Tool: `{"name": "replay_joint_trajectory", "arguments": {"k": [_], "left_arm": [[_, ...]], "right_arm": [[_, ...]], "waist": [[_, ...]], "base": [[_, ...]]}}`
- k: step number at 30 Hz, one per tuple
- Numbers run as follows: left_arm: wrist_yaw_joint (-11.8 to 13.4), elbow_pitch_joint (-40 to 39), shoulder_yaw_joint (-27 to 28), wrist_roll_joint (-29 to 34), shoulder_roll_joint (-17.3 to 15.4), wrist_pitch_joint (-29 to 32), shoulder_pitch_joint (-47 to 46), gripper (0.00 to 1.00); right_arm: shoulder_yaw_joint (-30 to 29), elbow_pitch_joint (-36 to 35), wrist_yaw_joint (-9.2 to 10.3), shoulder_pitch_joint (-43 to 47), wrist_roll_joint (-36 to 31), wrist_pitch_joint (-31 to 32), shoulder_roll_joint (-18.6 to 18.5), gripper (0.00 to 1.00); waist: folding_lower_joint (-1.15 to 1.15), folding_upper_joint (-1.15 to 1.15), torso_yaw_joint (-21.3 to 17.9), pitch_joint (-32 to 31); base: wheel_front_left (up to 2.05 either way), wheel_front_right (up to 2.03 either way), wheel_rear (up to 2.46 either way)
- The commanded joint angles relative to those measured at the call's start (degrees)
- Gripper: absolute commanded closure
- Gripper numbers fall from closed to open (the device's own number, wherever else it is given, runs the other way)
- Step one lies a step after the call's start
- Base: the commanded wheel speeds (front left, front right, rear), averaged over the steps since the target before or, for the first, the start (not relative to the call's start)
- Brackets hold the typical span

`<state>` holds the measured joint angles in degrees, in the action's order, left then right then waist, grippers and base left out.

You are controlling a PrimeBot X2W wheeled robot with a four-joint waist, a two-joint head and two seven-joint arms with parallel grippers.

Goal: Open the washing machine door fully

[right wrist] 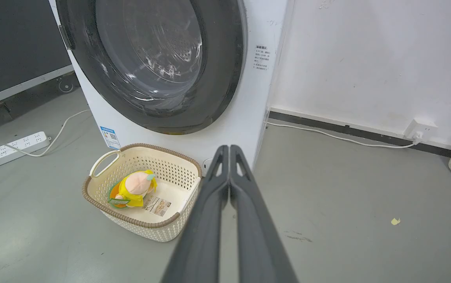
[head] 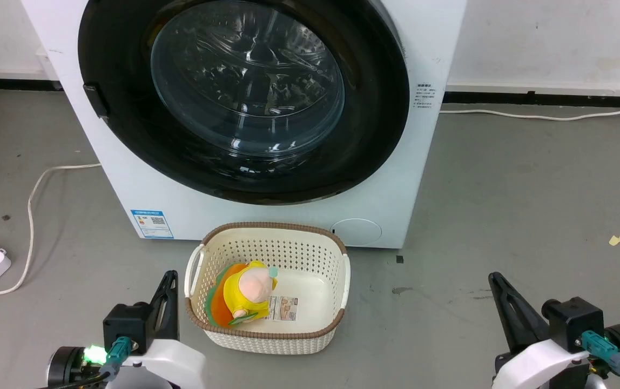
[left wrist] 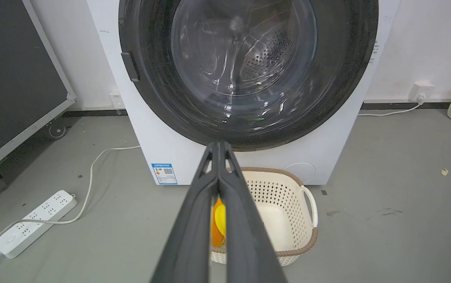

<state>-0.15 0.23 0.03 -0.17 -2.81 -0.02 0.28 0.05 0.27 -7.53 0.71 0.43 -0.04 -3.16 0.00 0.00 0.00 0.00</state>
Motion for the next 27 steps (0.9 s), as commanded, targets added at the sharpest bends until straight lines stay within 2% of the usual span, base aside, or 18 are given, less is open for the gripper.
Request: {"name": "replay_joint_trajectory", "arguments": {"k": [1,26,27], "left_arm": [[0.1,-0.2,0.0,0.2,-0.1,0.0,-0.3,1.00],[0.1,-0.2,0.0,0.2,-0.1,0.0,-0.3,1.00],[0.0,0.0,0.0,0.0,0.0,0.0,0.0,0.00]], "right_arm": [[0.0,-0.3,0.04,-0.7,-0.4,0.0,0.3,1.00],[0.0,-0.3,0.04,-0.7,-0.4,0.0,0.3,1.00],[0.0,0.0,0.00,0.0,0.0,0.0,0.0,0.00]], "waist": [[0.00,0.00,0.0,0.0],[0.00,0.00,0.0,0.0],[0.00,0.00,0.0,0.0]], "base": [[0.00,0.00,0.00],[0.00,0.00,0.00],[0.00,0.00,0.00]]}}
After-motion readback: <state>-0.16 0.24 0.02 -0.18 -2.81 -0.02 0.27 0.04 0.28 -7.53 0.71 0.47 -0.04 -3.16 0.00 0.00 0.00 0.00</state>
